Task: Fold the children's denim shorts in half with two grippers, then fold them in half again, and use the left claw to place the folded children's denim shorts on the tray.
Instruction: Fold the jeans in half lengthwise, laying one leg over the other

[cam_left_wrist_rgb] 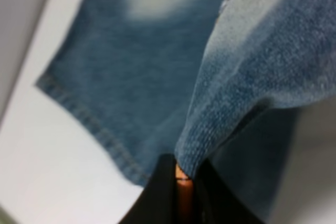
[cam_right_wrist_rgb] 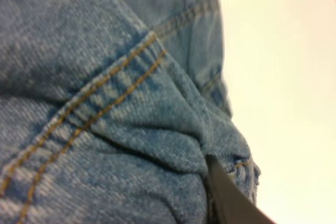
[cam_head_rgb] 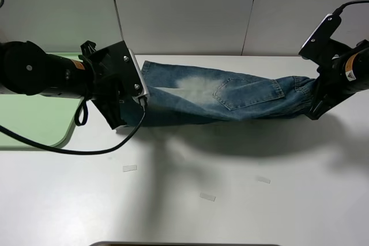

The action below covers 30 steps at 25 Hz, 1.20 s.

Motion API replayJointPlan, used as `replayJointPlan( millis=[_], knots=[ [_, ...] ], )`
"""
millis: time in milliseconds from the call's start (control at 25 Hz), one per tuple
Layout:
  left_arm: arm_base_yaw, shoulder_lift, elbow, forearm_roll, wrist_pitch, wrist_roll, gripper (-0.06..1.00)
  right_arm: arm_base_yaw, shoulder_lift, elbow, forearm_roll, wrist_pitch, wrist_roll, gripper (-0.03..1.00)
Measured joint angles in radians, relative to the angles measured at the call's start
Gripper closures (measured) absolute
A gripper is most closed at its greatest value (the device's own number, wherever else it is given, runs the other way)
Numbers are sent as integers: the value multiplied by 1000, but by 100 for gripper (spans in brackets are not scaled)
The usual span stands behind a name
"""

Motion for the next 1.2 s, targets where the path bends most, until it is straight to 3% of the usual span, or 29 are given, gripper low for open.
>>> replayJointPlan(
  millis=[440,760,1200],
  knots=[
    [50,90,-63,1,-64,1,93,-117,8,-1,6,-188,88,89],
    [50,240,-165,14,-209,19,93,-205,31,-1,80,-339,120,89],
    [55,362,-207,64,-305,30,93,-221,244,-69,114,-352,93,89]
  ],
)
